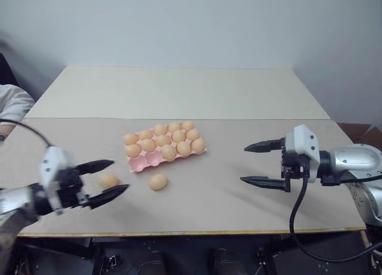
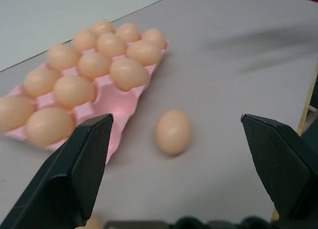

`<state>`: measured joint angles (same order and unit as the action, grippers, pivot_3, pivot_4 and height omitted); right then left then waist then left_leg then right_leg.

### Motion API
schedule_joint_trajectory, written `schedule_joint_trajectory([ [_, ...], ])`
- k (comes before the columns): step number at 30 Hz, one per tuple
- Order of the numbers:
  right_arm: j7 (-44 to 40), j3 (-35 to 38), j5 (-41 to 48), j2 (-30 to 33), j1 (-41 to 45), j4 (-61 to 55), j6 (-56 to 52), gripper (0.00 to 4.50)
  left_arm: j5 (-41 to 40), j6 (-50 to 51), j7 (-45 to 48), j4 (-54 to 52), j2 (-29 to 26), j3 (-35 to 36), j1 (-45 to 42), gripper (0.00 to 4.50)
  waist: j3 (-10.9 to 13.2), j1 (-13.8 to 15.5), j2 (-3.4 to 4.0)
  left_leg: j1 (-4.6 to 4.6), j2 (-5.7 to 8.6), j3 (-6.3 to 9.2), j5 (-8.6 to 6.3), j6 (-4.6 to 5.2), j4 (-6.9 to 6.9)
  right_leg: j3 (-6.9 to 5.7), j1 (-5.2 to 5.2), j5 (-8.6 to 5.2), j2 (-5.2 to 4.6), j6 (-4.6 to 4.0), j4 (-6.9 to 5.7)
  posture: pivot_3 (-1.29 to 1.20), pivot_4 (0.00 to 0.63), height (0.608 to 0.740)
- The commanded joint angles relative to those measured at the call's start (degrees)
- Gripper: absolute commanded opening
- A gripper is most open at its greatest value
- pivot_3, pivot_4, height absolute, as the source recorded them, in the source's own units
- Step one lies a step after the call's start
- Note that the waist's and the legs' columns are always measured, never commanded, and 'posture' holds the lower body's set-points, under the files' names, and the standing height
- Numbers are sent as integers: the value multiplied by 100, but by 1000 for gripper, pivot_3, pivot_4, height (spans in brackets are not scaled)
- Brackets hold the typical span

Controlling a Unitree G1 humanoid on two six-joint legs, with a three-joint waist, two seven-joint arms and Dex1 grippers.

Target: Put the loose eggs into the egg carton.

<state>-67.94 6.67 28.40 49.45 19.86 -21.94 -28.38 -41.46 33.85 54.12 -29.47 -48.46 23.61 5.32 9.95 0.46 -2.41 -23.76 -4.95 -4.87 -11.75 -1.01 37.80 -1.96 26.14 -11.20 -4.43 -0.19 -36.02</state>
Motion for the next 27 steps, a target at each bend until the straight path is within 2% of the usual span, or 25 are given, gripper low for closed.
schedule_joint_trajectory([
  [1, 62, 86, 170, 16, 55, -220, 89, 4476, 66, -68, -267, -80, 155, -282, -282, 4500, 0, 5, 0, -1, 0, 0, 1, 2, 0, 1, 1, 4, 1, 7, 1, 0, 150, 740],
  [3, 92, 102, 199, 28, 25, -281, 83, 4476, 142, -118, -301, -44, 176, -289, -289, 4500, 0, -15, -1, -2, -1, -1, 1, 3, 0, 6, 4, 9, 4, 15, 1, 0, 150, 740],
  [10, 226, 204, 281, 64, -183, -516, 107, 4476, 493, -19, -709, 126, 98, 601, 424, 4500, 0, -14, -1, 0, -1, 0, 1, 5, -2, 6, 5, 3, 4, 7, 2, 0, 150, 740],
  [14, 344, 286, 367, 94, -271, -610, 53, 4476, 648, 62, -812, 152, 18, 878, 757, 4500, 0, 11, -1, 1, 2, -2, 0, 3, 3, 7, 3, 1, -2, 4, 2, 0, 150, 740],
  [19, 362, 305, 458, 185, -315, -679, -23, 4476, 1169, 67, -1117, 830, -96, 552, 500, 4500, 0, 53, 0, 2, 1, 2, -11, -15, 3, 1, 3, 1, -1, 3, 1, 0, 150, 740],
  [27, 426, 248, 672, 281, -159, -768, -165, 4476, 1544, -329, -676, 1759, -93, -405, -242, 4500, 0, 33, -1, -3, 1, -1, -1, 1, 3, 2, 4, 1, -1, 3, 5, 0, 150, 740],
])
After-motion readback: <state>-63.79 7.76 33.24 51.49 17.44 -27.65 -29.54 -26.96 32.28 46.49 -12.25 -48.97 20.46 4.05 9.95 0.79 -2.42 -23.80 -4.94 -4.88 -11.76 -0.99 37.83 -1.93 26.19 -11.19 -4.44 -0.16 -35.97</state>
